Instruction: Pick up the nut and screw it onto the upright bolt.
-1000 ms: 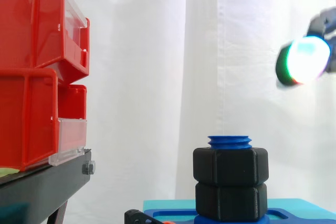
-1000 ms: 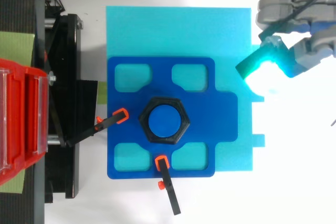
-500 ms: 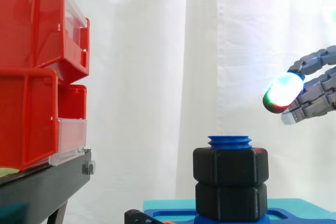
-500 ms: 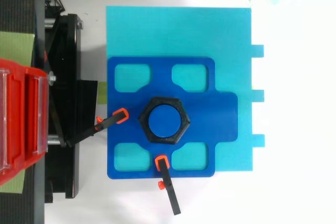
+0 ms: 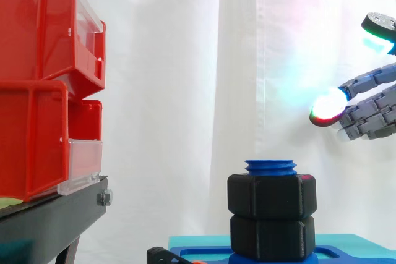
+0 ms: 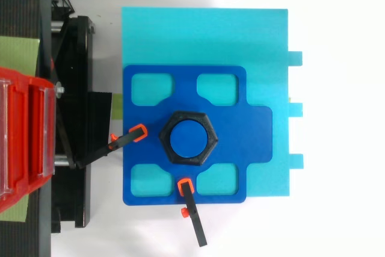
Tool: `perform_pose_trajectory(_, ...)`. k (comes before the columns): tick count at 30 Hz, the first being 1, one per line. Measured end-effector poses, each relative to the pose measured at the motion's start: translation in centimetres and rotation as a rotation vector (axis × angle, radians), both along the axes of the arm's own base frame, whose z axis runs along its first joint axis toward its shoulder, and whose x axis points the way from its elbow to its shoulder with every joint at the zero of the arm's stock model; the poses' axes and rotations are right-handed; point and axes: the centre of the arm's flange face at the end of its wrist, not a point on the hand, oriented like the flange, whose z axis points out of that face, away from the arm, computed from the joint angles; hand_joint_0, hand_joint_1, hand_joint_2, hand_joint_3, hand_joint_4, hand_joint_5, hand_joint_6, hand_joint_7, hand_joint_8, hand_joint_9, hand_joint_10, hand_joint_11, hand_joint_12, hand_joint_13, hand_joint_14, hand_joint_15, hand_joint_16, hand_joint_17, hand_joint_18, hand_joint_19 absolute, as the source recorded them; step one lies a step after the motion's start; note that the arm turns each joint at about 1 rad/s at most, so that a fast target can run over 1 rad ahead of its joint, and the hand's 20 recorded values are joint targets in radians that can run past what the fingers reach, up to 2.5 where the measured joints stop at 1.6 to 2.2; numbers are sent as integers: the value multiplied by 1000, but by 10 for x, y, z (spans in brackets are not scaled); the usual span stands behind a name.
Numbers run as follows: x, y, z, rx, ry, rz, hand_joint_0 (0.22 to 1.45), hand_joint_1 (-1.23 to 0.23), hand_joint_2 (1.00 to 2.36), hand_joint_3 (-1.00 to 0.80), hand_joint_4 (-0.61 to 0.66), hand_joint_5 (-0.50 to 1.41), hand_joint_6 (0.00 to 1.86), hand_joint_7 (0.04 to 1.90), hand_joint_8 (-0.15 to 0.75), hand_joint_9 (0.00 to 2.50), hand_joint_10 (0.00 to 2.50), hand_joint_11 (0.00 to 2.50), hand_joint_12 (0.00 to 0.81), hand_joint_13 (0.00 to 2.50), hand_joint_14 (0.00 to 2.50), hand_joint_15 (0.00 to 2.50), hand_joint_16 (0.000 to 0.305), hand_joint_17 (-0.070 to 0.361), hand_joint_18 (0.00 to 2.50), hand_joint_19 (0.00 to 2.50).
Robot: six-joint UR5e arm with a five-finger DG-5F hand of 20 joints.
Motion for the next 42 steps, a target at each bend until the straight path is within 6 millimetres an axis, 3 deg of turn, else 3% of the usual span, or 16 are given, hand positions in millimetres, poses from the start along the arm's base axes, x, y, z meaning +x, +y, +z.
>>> perform_pose_trajectory(12, 0, 0, 0, -1, 1, -4, 479, -420, 1000, -500, 155, -244, 502, 677, 223, 175, 0, 0, 349, 3, 0, 0, 49, 111, 0, 0)
perform_pose_trajectory(18, 0, 0, 0, -1, 1, -4, 457, -369, 1000, -500, 138, -255, 501, 631, 209, 1, 0, 0, 365, 0, 0, 0, 52, 117, 0, 0)
perform_pose_trajectory(42, 0, 0, 0, -2, 1, -4, 463, -393, 1000, -500, 109, -249, 502, 670, 206, 6, 0, 0, 358, 0, 0, 0, 53, 118, 0, 0)
